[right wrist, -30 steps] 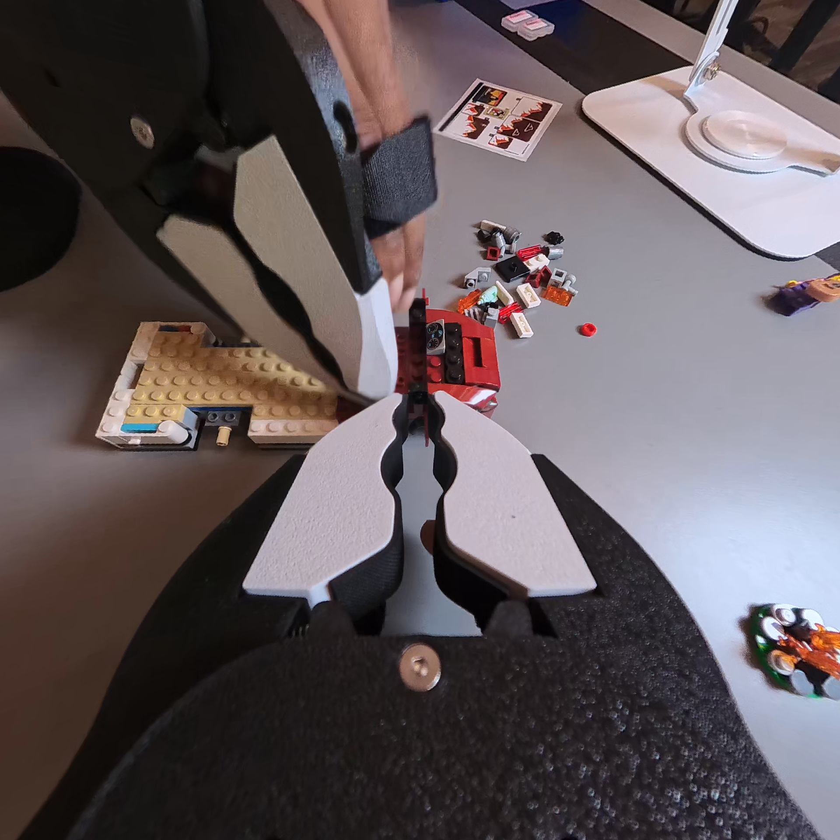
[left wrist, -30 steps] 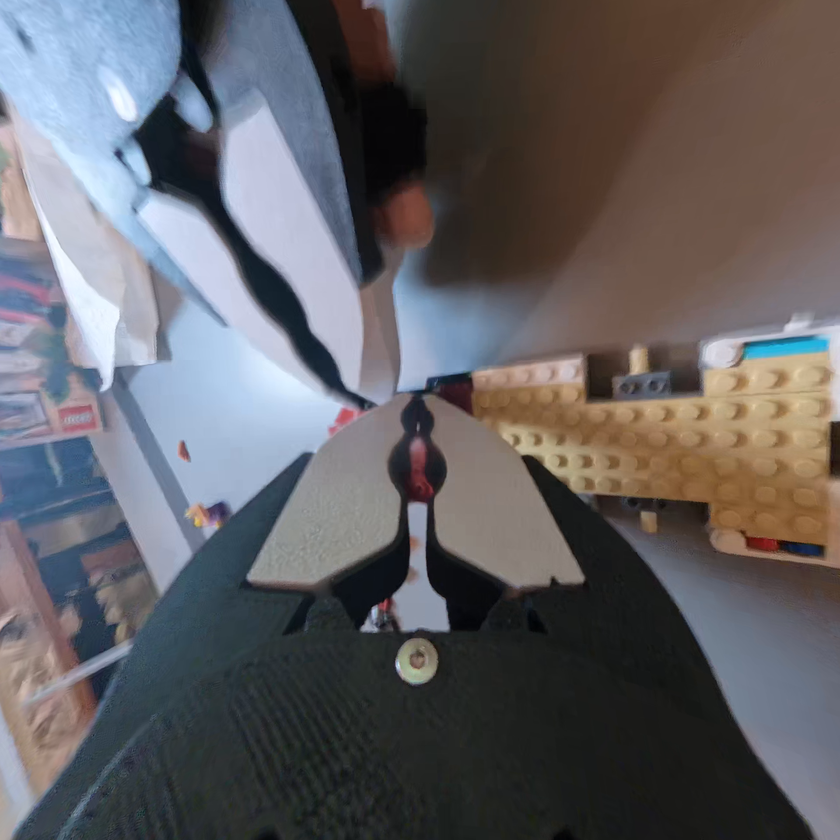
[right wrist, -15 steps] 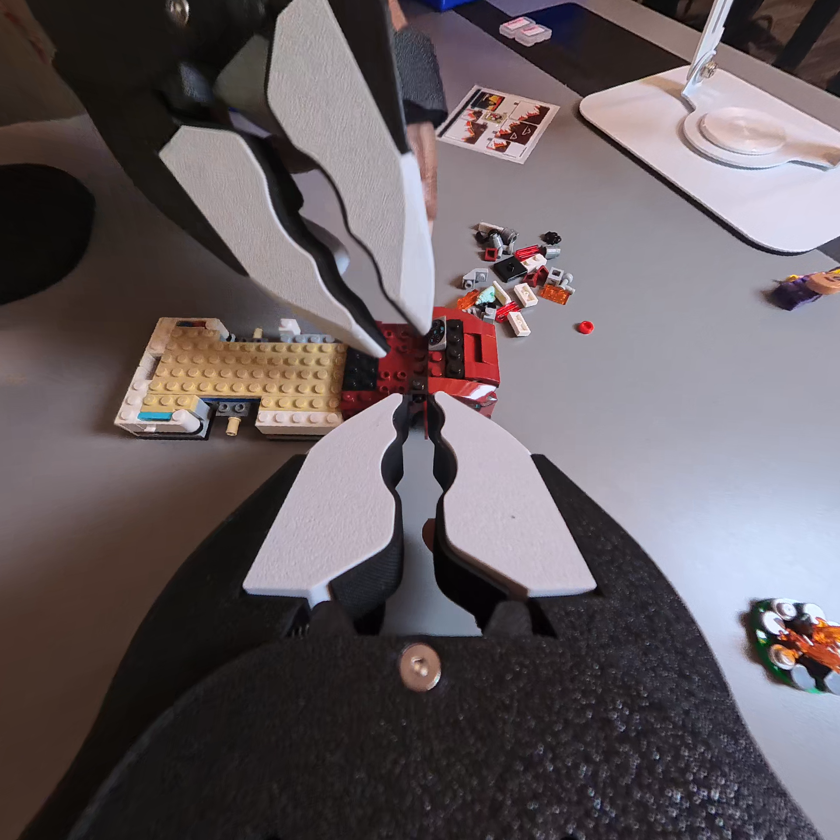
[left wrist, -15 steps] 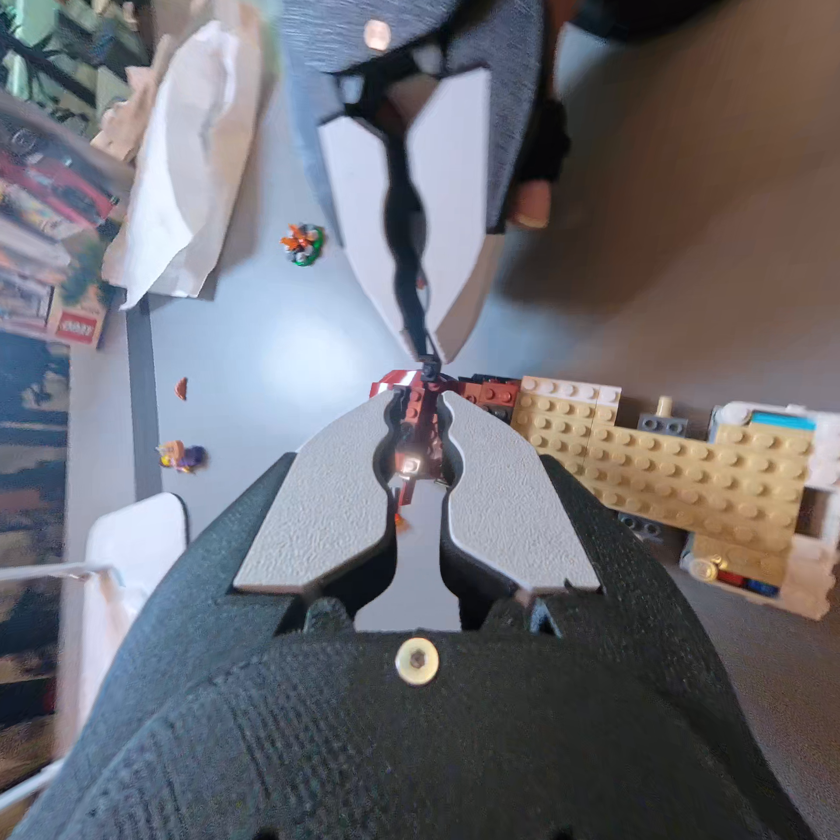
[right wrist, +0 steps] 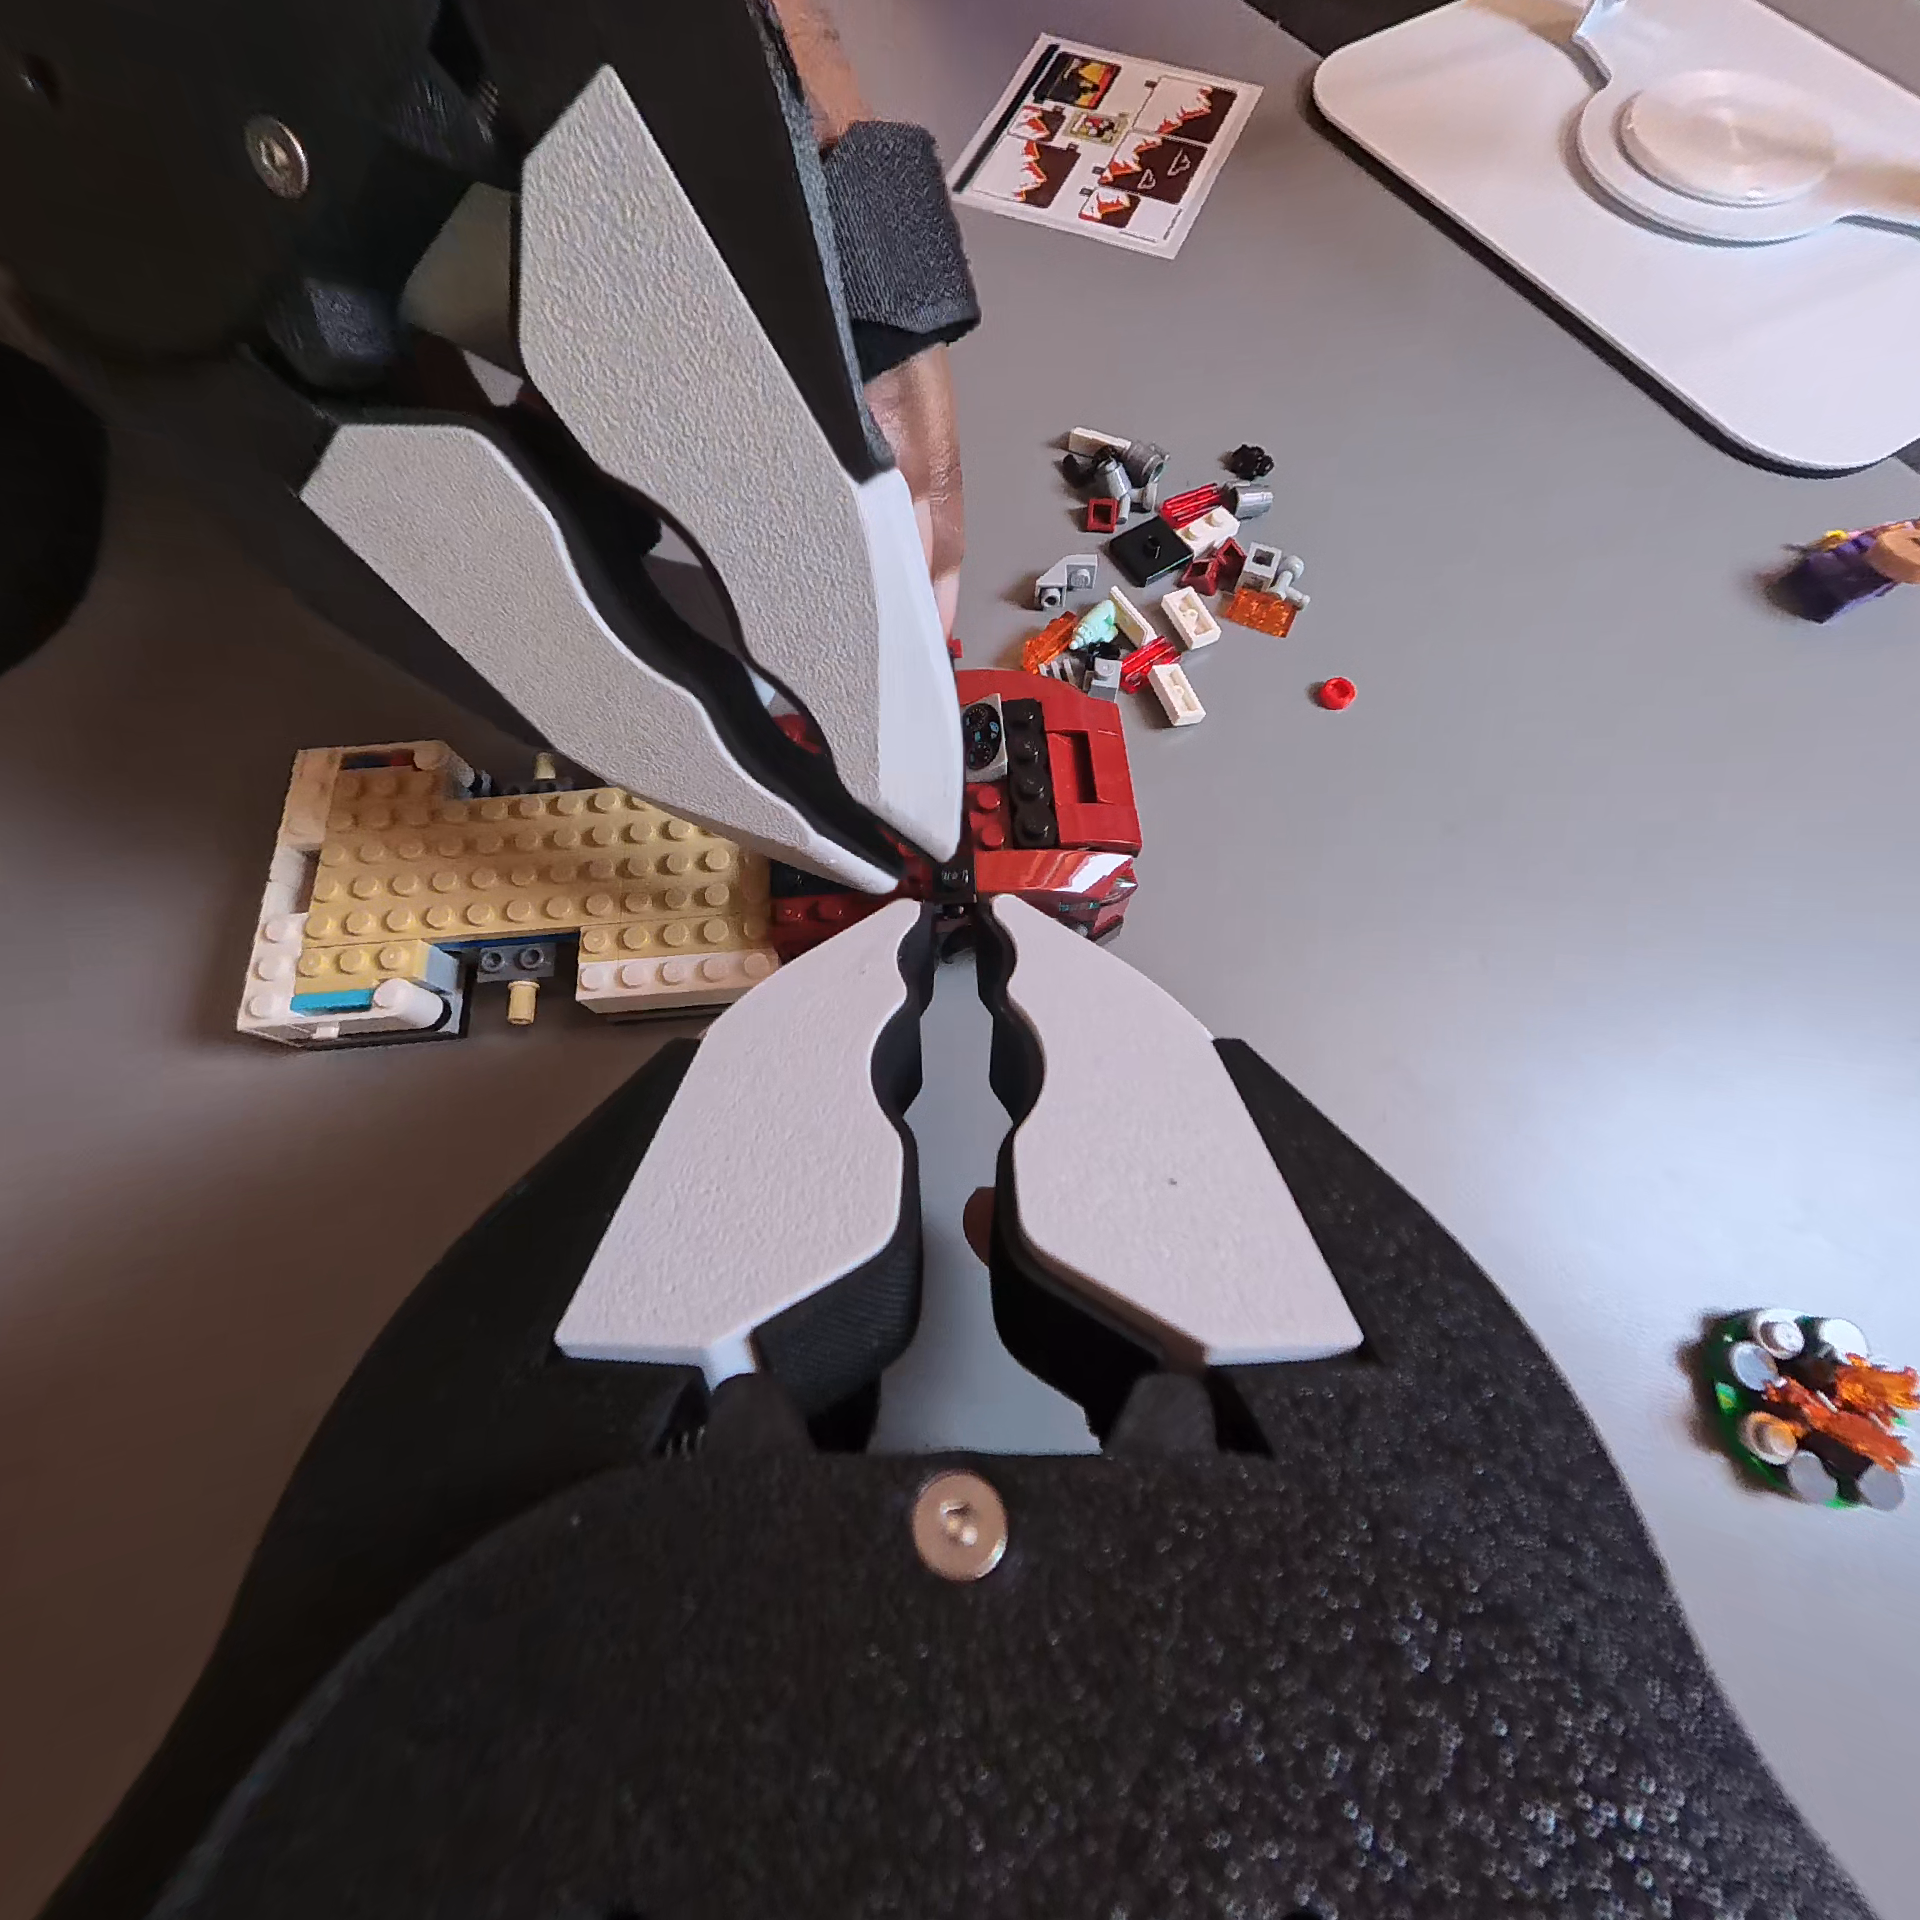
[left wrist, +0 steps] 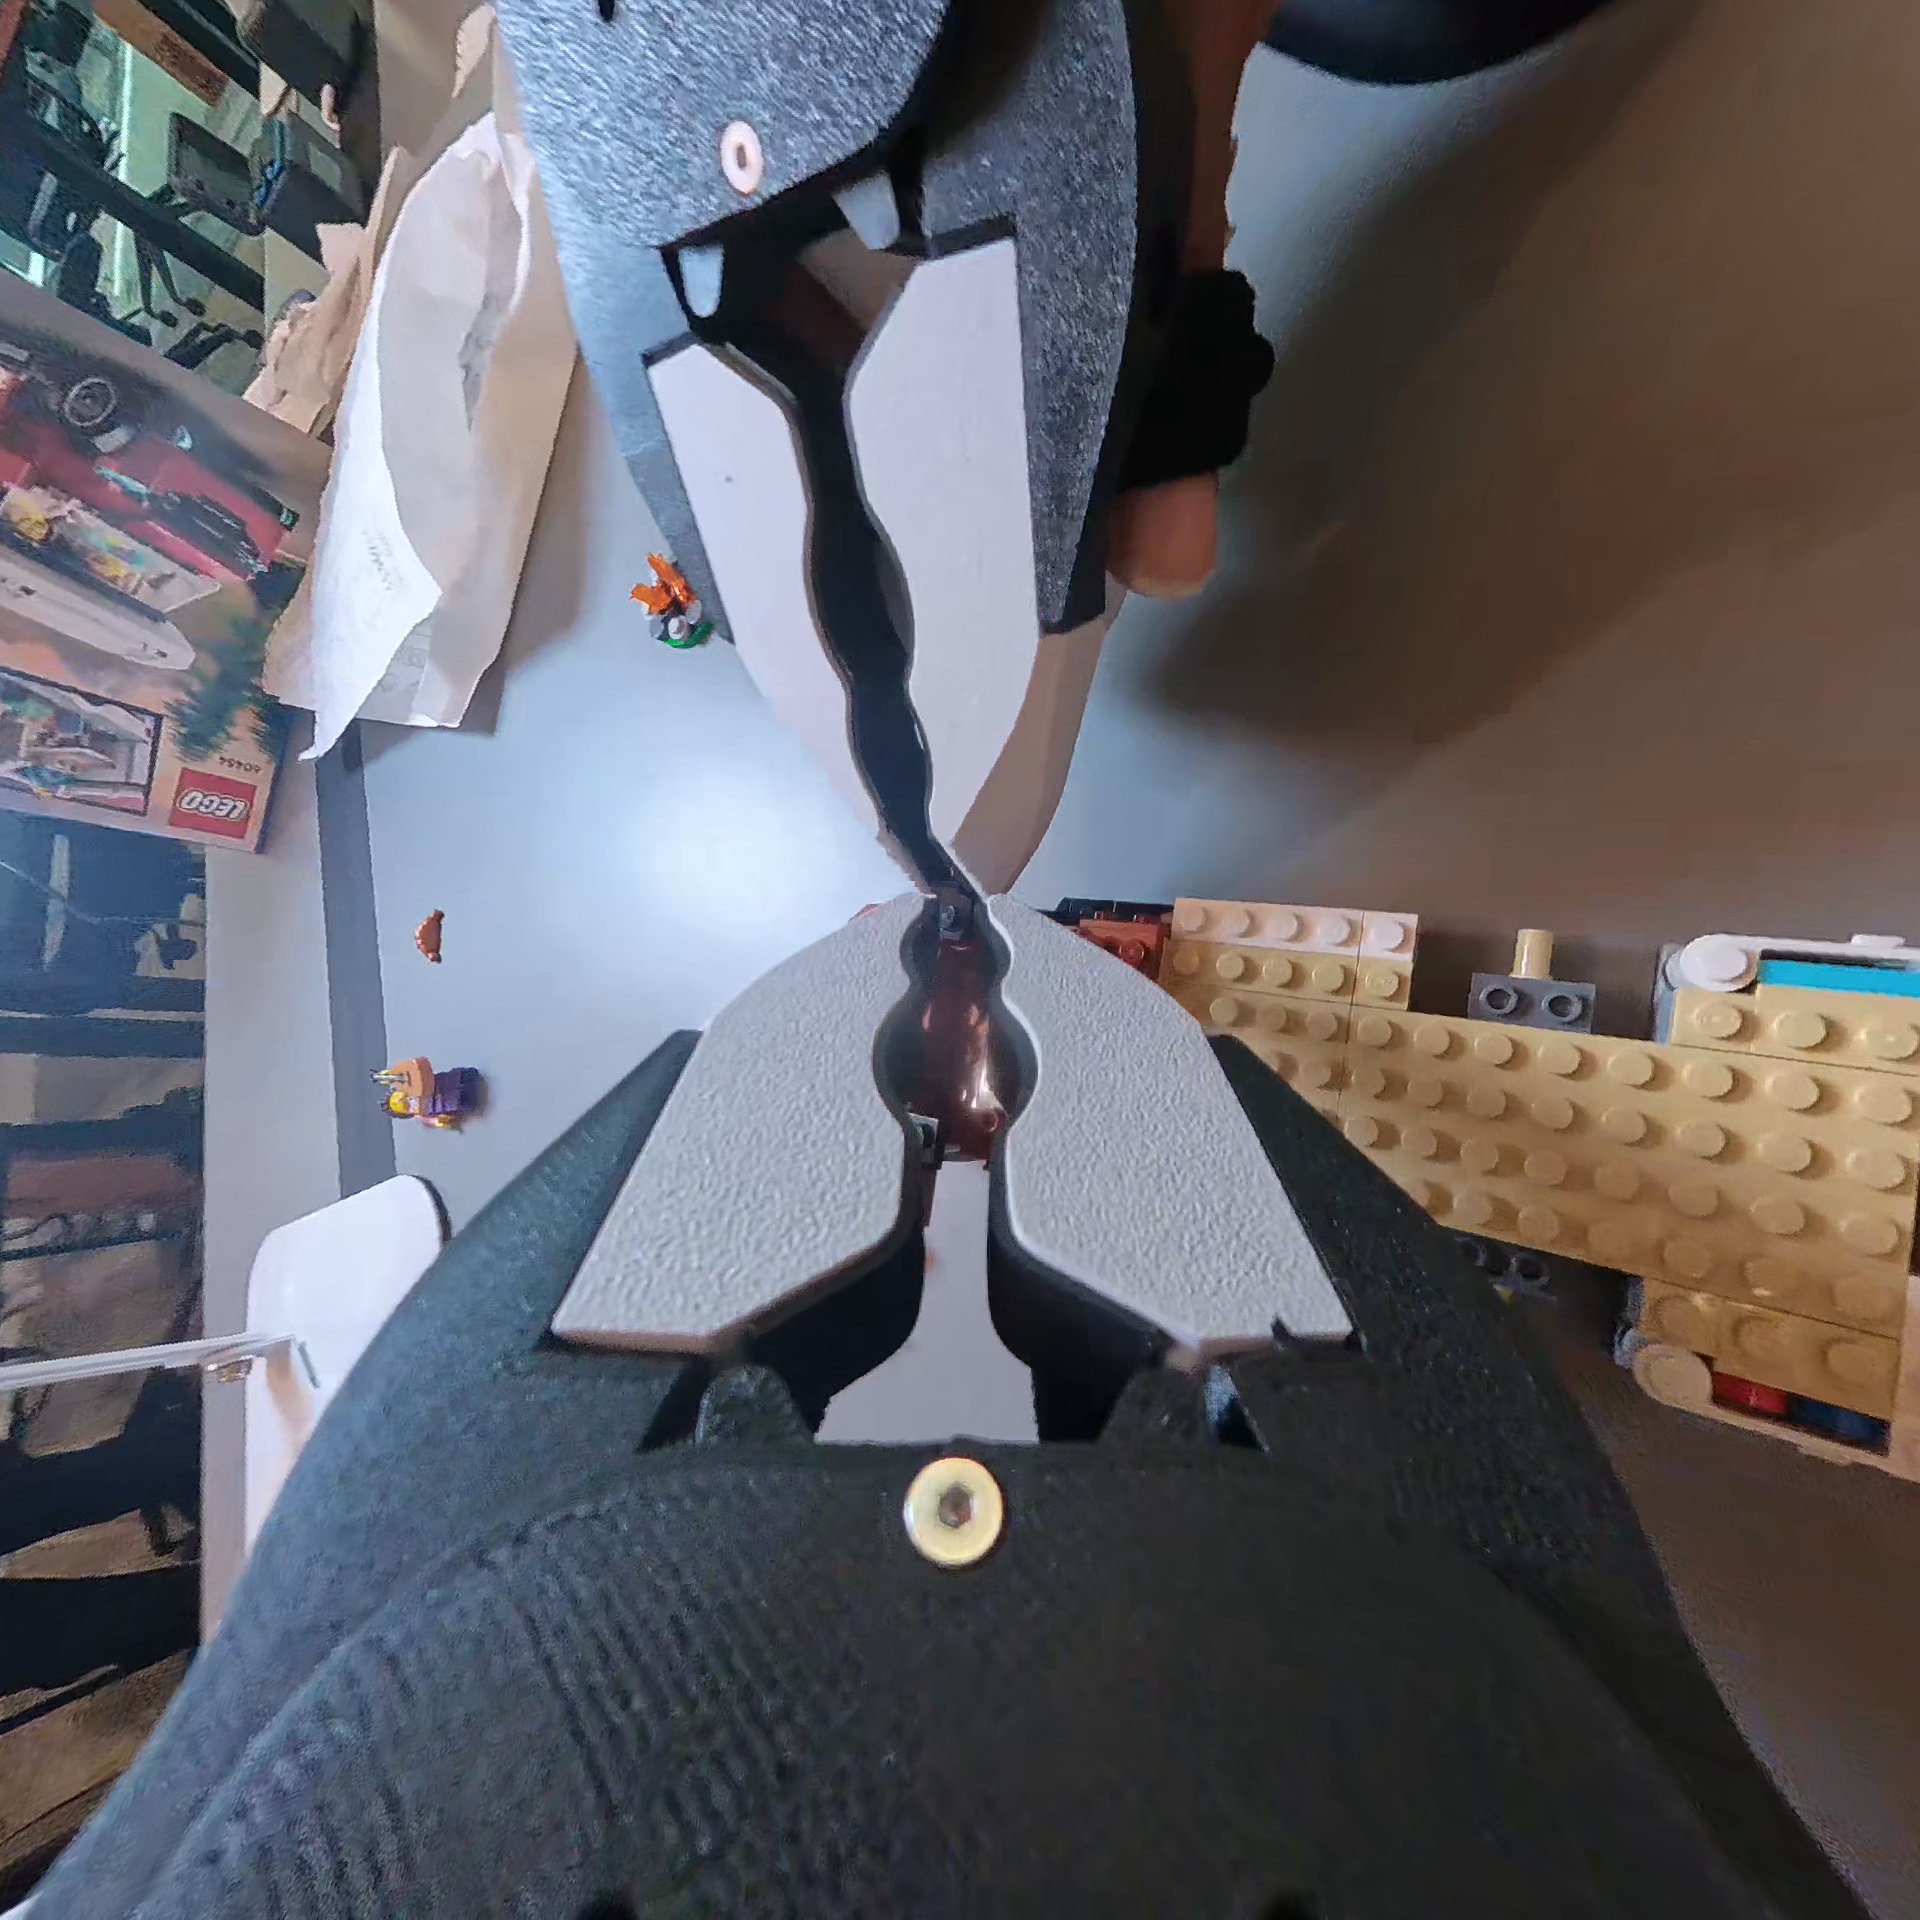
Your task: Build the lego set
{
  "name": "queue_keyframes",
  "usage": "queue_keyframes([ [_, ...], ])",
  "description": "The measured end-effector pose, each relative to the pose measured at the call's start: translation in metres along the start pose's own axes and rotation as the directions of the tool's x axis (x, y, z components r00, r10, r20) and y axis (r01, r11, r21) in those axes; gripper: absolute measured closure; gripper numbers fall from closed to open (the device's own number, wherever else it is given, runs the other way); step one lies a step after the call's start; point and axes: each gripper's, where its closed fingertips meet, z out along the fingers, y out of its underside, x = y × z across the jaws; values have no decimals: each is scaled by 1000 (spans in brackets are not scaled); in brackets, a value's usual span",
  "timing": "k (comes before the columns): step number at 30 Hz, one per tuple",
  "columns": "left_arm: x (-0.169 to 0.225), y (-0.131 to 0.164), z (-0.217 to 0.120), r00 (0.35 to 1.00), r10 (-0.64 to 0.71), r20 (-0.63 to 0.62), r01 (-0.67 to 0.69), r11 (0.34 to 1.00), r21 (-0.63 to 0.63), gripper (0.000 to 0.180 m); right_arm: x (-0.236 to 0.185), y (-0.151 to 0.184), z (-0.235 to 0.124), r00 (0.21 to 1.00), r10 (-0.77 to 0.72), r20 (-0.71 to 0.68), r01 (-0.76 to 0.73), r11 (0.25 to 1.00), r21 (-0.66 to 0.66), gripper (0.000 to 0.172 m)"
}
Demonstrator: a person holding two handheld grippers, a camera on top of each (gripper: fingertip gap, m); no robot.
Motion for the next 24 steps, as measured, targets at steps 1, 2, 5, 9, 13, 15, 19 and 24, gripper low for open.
queue_keyframes([
  [1,1,2,2,1000,21,-2,-21,1000,-20,175,0,0,0,1000,0,0,0,1000,-2,164],
  [2,2,4,3,999,36,-8,-36,999,-38,175,0,0,0,1000,-1,1,1,1000,-3,164],
  [5,2,6,3,998,58,-7,-59,997,-58,177,0,0,0,1000,-8,2,8,1000,-4,164],
  [9,1,7,3,996,90,9,-89,993,-79,178,1,-1,1,1000,-15,2,15,1000,-3,164],
  [13,1,8,2,993,115,17,-113,989,-95,176,0,-1,2,1000,-23,3,23,1000,-1,164],
  [15,0,8,2,991,132,27,-129,986,-102,176,0,-2,2,1000,-28,4,28,1000,-2,164],
  [19,0,9,2,987,157,34,-153,982,-111,176,0,-2,2,1000,-31,5,31,1000,-4,164],
  [24,0,10,2,975,215,53,-207,969,-132,176,0,-2,2,999,-47,6,48,999,-19,164],
])
